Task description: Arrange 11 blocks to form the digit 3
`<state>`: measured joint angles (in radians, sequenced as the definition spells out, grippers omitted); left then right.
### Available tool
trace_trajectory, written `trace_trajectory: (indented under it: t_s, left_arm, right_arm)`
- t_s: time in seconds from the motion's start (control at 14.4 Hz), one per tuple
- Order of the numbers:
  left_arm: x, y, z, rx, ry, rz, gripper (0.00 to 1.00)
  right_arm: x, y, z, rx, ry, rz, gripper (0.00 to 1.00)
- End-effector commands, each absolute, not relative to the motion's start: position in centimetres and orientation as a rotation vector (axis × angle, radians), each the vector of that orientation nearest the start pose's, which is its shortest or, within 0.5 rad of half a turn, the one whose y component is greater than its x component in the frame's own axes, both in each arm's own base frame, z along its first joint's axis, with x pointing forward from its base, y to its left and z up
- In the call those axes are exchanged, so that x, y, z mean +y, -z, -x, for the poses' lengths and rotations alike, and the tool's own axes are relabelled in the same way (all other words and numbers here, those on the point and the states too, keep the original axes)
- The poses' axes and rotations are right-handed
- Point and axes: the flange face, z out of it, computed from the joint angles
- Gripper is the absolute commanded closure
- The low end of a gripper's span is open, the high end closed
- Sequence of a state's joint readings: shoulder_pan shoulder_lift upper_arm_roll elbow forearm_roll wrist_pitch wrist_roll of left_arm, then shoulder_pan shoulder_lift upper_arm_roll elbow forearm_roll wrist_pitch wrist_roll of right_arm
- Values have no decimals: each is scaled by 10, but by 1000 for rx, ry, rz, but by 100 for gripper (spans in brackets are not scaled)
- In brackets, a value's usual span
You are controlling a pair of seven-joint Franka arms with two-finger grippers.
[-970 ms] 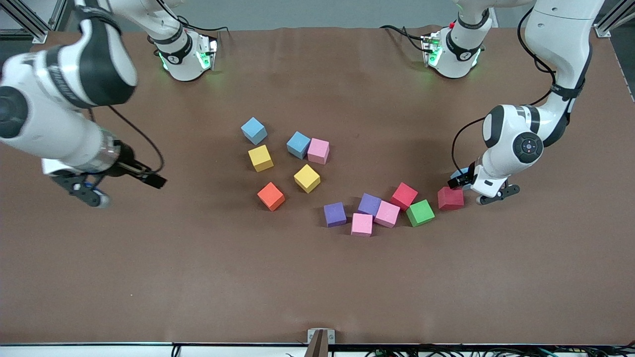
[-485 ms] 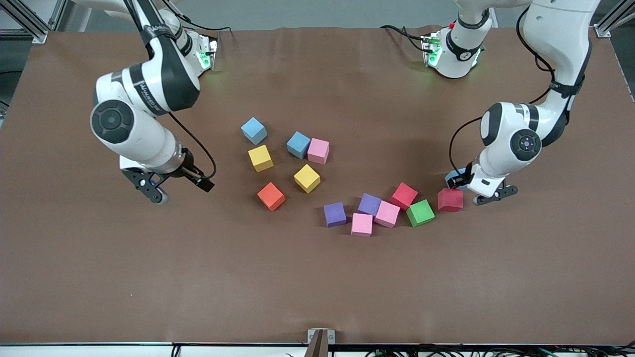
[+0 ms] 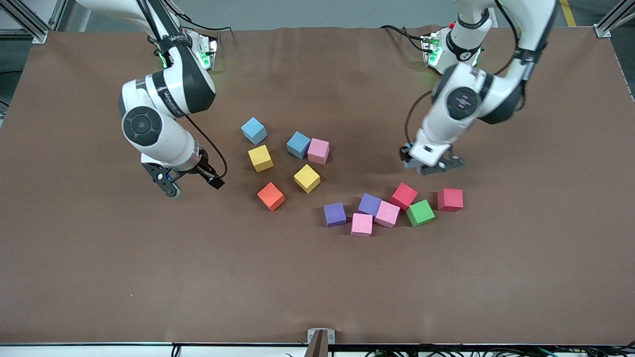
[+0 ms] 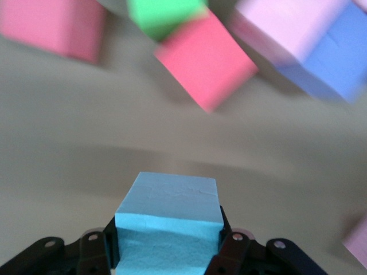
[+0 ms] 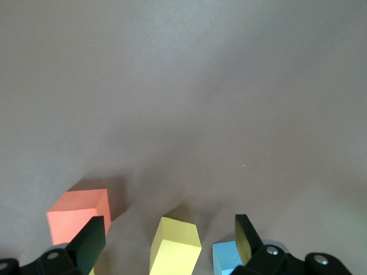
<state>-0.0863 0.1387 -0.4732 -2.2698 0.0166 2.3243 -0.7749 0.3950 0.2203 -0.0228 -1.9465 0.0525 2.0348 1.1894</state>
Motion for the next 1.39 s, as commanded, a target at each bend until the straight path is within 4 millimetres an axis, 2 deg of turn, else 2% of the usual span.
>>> trace_trajectory:
  t_s: [0.0, 0.14, 0.28, 0.48, 0.62, 0.69, 0.83, 1.04, 1.32]
  left_arm:
    - [-340, -295, -394, -278, -156, 3123, 62]
    - [-384, -290, -360, -228, -167, 3136, 62]
    - [-429, -278, -324, -197, -164, 3154, 62]
    - [-474, -259, -300, -158, -121, 3161, 62]
    - [-504, -243, -297, -141, -112, 3167, 62]
    - [-512, -235, -303, -129, -92, 3169, 62]
    - [-524, -226, -313, -100, -56, 3176, 61]
    - [-534, -215, -309, -75, -68, 3173, 61]
    - [-535, -204, -302, -76, -71, 3150, 61]
  right_arm:
    - [200, -350, -516, 1358, -201, 2890, 0]
    - [198, -335, -505, 1447, -176, 2840, 0]
    - [215, -326, -485, 1495, -137, 2799, 0]
    - [235, -319, -473, 1557, -140, 2779, 0]
    - [239, -318, -474, 1595, -117, 2740, 0]
    - [245, -314, -475, 1612, -91, 2708, 0]
    - [264, -292, -471, 1633, -78, 2694, 0]
    - [293, -257, -458, 1660, -73, 2693, 0]
    - [311, -228, -441, 1666, -92, 2731, 0]
